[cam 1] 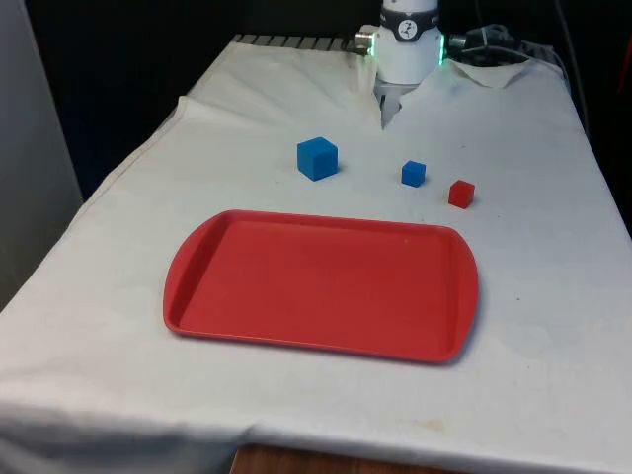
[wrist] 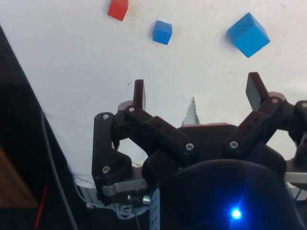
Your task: Pick up the largest block and place it onto the tray.
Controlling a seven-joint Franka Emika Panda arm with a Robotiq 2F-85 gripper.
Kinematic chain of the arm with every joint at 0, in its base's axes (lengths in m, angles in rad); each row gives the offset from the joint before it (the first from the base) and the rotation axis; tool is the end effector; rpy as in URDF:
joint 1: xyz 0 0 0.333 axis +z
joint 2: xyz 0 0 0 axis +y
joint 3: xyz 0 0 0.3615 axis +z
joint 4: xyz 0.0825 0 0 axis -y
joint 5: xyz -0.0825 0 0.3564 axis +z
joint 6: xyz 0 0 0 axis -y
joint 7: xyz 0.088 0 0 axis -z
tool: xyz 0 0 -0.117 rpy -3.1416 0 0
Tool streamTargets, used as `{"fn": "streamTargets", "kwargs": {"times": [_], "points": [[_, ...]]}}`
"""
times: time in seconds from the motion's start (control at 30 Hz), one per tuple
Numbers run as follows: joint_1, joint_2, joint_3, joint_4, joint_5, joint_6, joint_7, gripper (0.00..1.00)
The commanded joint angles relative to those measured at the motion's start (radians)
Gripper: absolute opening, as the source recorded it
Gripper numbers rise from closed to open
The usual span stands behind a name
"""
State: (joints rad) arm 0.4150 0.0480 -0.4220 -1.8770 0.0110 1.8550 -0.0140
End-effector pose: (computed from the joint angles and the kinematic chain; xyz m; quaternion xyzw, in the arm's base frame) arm 0.5415 0.0011 0.5232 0.9994 0.0017 -0.0329 0.0043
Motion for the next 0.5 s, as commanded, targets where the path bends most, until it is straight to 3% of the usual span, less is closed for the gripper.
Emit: {"fn": "streamTargets", "kwargs": {"times": [0.0,0.47], "points": [[0.0,-0.003,0.0,-0.003,0.0,0.0,0.0,1.0],[-0.001,-0.124,0.005,-0.139,-0.052,0.078,0.018,1.0]]}}
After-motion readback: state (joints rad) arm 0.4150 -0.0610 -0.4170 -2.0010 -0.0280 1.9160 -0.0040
